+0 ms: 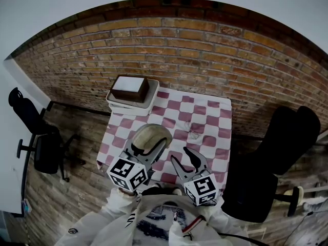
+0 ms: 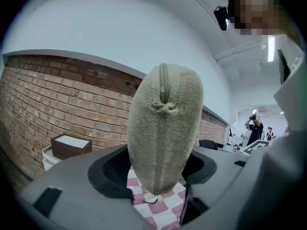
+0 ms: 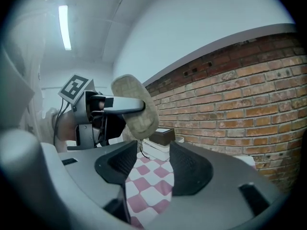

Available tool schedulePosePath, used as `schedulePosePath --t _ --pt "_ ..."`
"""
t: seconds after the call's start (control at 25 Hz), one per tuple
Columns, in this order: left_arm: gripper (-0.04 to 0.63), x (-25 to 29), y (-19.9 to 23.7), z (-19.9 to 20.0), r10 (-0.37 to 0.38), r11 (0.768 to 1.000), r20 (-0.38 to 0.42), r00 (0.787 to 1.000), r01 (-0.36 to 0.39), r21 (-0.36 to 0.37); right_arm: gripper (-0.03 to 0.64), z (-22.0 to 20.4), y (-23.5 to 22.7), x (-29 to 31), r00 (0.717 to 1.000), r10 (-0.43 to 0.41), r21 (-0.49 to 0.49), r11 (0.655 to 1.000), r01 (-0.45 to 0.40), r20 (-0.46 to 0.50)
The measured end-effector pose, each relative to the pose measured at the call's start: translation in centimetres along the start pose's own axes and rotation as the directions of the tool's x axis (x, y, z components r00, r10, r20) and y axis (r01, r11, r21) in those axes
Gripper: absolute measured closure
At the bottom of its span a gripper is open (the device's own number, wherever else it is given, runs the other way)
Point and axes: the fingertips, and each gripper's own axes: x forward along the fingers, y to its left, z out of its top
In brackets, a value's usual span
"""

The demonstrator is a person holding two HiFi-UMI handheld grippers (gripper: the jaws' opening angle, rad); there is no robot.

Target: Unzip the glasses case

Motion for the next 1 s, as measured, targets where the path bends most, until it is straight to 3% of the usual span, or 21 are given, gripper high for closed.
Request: schedulePosePath --t 1.0 --pt "0.311 0.7 -2.3 0.1 -0.056 0.997 0.005 0.998 0.056 -0.058 0.414 -1.7 1.4 2.0 0.998 0.040 -0.014 0.999 -0.041 -0.044"
